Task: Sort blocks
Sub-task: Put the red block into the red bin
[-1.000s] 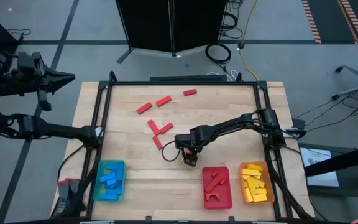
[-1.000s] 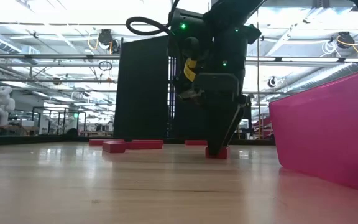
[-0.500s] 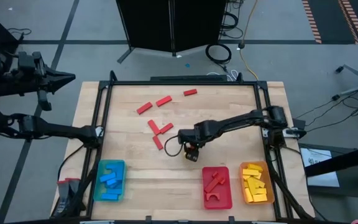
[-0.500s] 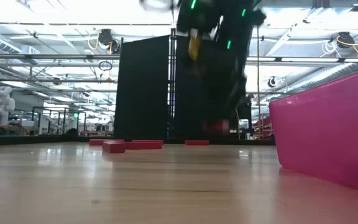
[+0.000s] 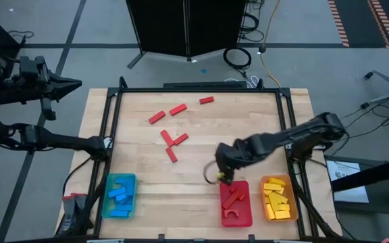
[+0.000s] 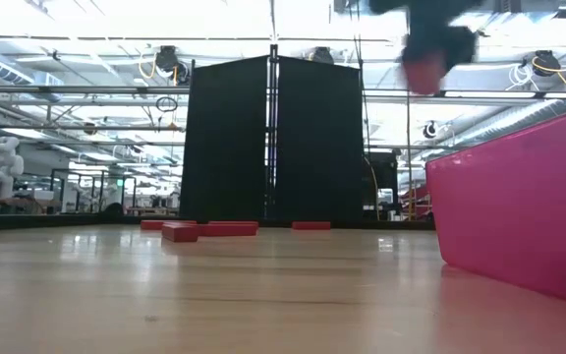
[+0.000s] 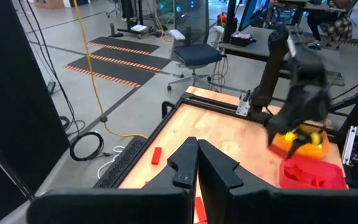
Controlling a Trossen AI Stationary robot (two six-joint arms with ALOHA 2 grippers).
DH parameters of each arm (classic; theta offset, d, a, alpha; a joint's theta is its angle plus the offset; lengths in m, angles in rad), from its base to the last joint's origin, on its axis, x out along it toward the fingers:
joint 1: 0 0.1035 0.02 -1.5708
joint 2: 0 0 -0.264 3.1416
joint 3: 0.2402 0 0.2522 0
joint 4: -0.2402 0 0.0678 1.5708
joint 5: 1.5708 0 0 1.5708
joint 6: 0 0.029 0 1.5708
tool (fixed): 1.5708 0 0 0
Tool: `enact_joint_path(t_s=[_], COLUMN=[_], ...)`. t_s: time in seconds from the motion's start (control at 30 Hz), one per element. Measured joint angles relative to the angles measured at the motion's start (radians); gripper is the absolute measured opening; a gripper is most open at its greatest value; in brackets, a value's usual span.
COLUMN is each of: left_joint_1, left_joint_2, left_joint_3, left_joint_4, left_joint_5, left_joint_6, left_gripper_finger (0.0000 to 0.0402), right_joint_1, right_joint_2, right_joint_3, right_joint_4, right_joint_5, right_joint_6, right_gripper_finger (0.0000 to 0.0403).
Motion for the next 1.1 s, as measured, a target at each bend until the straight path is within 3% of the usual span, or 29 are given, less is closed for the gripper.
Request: enact_joint_path(t_s=[0.17, 0.37, 0.5, 0.73, 0.9, 1.1], left_joint_1=[0.0, 0.0, 0.0, 0.0, 0.0, 0.0], left_joint_2=[0.0, 0.0, 0.0, 0.0, 0.0, 0.0], left_joint_3=[0.0, 0.0, 0.0, 0.0, 0.0, 0.0], left_joint_4=[0.0, 0.0, 0.0, 0.0, 0.0, 0.0], left_joint_5=[0.0, 0.0, -0.007, -0.009, -0.01, -0.01], left_joint_6=[0.001, 0.0, 0.023, 0.021, 0.02, 0.02], left_gripper_finger=[0.0016, 0.0016, 0.0016, 0.0016, 0.0016, 0.0016], right_joint_1=[0.132, 0.236, 0.26, 0.316, 0.343, 0.346], right_joint_2=[-0.024, 0.043, 0.114, 0.244, 0.298, 0.322], right_joint_3=[0.002, 0.002, 0.002, 0.002, 0.002, 0.002], right_joint_4=[-0.074, -0.084, -0.075, -0.008, 0.019, 0.009], right_joint_5=[0.005, 0.003, -0.005, -0.171, -0.21, -0.211], right_joint_6=[0.161, 0.242, 0.251, 0.155, 0.124, 0.1], right_gripper_finger=[0.0262, 0.0262, 0.0262, 0.0262, 0.0263, 0.0329])
